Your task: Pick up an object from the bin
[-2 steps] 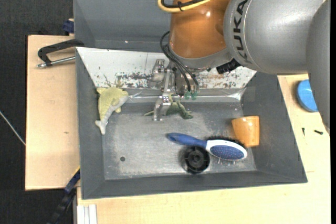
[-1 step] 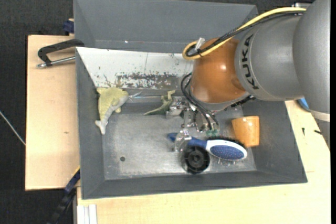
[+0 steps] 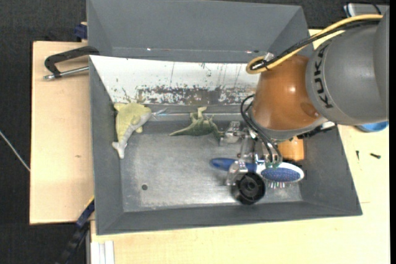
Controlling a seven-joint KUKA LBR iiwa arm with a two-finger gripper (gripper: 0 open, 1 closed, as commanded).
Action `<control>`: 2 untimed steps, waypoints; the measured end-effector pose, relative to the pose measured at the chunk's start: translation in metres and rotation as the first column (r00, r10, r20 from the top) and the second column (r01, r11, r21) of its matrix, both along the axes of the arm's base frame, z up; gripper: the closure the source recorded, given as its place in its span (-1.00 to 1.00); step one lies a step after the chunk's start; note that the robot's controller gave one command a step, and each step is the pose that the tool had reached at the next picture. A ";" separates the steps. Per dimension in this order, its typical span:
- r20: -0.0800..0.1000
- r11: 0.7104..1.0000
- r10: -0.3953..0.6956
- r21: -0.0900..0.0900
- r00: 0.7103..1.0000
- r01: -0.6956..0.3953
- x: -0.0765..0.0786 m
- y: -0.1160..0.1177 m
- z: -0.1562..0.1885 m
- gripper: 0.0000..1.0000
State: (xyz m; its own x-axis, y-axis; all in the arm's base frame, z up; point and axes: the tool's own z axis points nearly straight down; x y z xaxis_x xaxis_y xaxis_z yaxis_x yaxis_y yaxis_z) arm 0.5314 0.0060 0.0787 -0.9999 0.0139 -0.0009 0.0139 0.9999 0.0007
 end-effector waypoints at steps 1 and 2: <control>-0.001 1.000 0.004 0.001 1.000 -0.004 0.000 0.002 -0.001 1.00; 0.010 0.977 0.212 -0.004 0.977 -0.212 0.016 -0.033 0.126 1.00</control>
Offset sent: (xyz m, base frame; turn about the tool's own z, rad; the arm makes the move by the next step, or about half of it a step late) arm 0.0000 0.0000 0.0000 0.0000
